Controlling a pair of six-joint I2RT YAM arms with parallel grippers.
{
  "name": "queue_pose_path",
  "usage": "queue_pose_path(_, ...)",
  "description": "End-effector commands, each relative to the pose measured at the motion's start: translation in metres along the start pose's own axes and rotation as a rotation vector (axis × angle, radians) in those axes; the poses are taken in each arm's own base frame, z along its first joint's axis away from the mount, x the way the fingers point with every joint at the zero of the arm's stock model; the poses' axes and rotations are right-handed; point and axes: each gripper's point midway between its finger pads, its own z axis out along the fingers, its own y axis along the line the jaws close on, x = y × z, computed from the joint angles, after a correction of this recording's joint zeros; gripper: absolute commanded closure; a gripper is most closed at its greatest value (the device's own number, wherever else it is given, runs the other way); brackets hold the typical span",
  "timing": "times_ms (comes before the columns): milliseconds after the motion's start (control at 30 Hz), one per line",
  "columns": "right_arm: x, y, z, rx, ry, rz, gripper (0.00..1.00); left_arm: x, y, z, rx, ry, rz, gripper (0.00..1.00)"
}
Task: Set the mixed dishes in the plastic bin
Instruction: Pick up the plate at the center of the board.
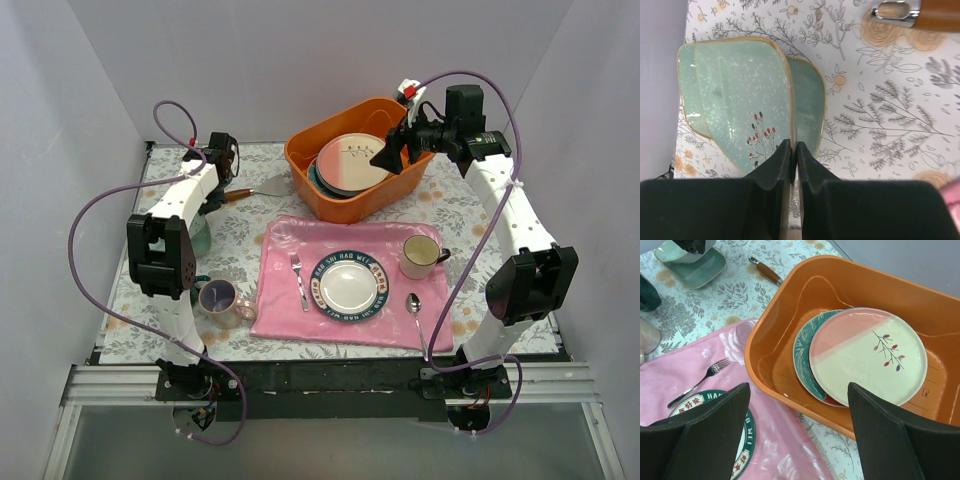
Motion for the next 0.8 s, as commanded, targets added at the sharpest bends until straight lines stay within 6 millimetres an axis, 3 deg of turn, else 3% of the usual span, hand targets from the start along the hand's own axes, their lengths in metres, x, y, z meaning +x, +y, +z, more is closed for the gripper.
queue_pose_path(0,-0.028,0.011,-0.013,-0.012,-0.067,-0.048,0.14,-0.045,0.019,-0.066,0.049,-0.196,-0.085,1.0)
queue_pose_path(333,-0.031,0.017,-0.015,-0.023,-0.077,-0.048,0.14,-0.075,0.018,-0.133,0.097,-0.373,-0.091,1.0)
queue_pose_path(533,-0.038,0.017,-0.017,-0.021,-0.091,-0.061,0.14,-0.099,-0.011,-0.199,0.238,-0.557,0.003,1.0)
queue_pose_path(767,-0.058,0.008,-0.028,0.001,-0.136,-0.067,0.13,-0.1,-0.038,-0.269,0.423,-0.747,0.132,1.0)
